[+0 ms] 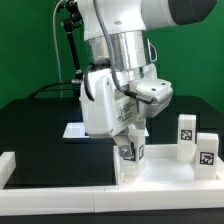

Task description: Assemble square table

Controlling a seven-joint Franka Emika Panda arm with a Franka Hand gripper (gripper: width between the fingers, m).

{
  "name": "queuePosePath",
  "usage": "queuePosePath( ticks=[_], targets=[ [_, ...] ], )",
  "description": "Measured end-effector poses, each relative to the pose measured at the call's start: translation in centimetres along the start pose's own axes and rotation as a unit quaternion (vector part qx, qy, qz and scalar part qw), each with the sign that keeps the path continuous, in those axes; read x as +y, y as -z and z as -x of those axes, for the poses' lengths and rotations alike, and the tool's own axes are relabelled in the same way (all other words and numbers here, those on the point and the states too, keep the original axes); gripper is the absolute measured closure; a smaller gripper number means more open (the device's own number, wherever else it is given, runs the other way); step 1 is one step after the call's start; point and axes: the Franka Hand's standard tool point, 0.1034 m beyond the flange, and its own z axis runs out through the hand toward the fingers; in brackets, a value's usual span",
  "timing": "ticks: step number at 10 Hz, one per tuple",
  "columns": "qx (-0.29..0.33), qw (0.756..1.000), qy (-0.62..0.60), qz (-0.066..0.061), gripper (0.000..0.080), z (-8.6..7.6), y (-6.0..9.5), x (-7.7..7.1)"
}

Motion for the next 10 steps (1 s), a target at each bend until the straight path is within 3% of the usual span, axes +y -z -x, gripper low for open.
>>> queuePosePath(
  ticks=[1, 2, 3, 6, 7, 9, 10],
  targets=[
    [0.030, 0.994, 0.103, 0.006, 0.0238, 0.26, -0.07, 0.32],
    [0.035, 0.981, 0.189, 0.009, 0.0238, 0.51, 0.07, 0.45],
    [0.034, 0.968, 0.247, 0.011, 0.0176, 0.56, 0.11, 0.66],
    [0.034, 0.945, 0.324, 0.015, 0.0151, 0.27, 0.02, 0.58],
    [0.037, 0.924, 0.380, 0.018, 0.0151, 0.20, 0.03, 0.54],
    [0.058, 0.834, 0.548, 0.029, 0.0150, 0.75, 0.27, 0.10],
    [0.059, 0.814, 0.577, 0.025, 0.0150, 0.89, 0.44, -0.11]
  ],
)
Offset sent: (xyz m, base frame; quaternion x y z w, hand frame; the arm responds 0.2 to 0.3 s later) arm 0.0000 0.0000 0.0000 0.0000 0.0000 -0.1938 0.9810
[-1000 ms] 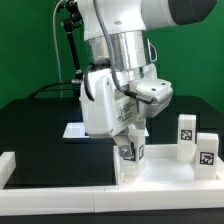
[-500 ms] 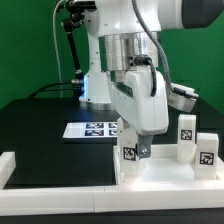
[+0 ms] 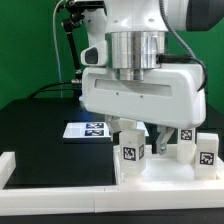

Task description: Assemble square table

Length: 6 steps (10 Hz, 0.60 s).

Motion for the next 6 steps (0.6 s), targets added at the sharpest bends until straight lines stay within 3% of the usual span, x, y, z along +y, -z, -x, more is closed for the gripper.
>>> queuePosePath(
  ticks=[1, 4, 6],
  targets=[
    [0.000, 1.000, -0.005, 0.001, 0.0150, -0.04, -0.09, 0.15],
    [-0.001, 0.999, -0.034, 0.002, 0.0509, -0.03, -0.14, 0.25],
    [-0.001, 0.995, -0.100, 0.002, 0.0509, -0.07, -0.16, 0.34]
  ],
)
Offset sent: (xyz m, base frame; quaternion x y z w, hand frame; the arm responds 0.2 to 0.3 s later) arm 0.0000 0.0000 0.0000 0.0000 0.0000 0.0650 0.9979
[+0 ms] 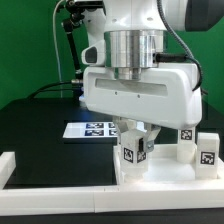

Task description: Assemble square table

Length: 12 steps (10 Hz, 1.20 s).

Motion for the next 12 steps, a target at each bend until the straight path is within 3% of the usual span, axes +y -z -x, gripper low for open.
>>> queuePosePath(
  ticks=[2, 4, 5, 8, 9, 10, 11, 12],
  targets=[
    [-0.001, 0.995, -0.095, 0.000, 0.0509, -0.1, 0.0, 0.1],
    [-0.008, 0.976, -0.218, -0.001, 0.0509, -0.2, -0.1, 0.2],
    [-0.016, 0.954, -0.298, -0.007, 0.0509, 0.0, -0.2, 0.2],
    [-0.037, 0.854, -0.516, -0.049, 0.0509, 0.4, -0.4, -0.2],
    [-0.034, 0.844, -0.533, -0.052, 0.0509, 0.5, -0.4, -0.3],
    [-0.034, 0.847, -0.529, -0.051, 0.0509, 0.4, -0.4, -0.2],
    [-0.030, 0.863, -0.502, -0.051, 0.0435, 0.5, -0.4, -0.3],
    [-0.020, 0.892, -0.450, -0.047, 0.0267, 0.9, -0.3, -0.5]
  ],
)
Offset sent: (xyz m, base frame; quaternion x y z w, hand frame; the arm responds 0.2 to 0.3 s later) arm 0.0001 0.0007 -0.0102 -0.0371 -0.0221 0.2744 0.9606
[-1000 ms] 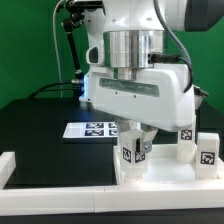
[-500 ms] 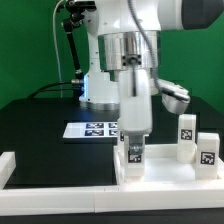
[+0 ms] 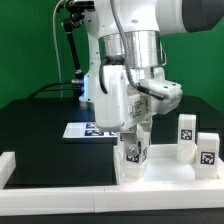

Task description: Assemble square table

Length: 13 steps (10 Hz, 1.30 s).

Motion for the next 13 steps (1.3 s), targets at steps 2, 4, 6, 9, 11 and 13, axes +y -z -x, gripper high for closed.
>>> queuePosePath(
  ticks=[2, 4, 6, 9, 11, 13],
  targets=[
    [0.021, 0.981, 0.191, 0.001, 0.0169, 0.41, 0.00, 0.07],
    [0.024, 0.963, 0.270, -0.003, 0.0154, 0.19, -0.05, -0.01],
    [0.026, 0.940, 0.340, 0.000, 0.0151, 0.06, -0.06, -0.03],
    [0.046, 0.850, 0.525, 0.009, 0.0151, 0.38, 0.11, -0.45],
    [0.047, 0.862, 0.505, 0.008, 0.0319, 0.31, 0.11, -0.46],
    [0.047, 0.892, 0.449, 0.017, 0.0454, -0.55, -0.08, -0.03]
  ],
)
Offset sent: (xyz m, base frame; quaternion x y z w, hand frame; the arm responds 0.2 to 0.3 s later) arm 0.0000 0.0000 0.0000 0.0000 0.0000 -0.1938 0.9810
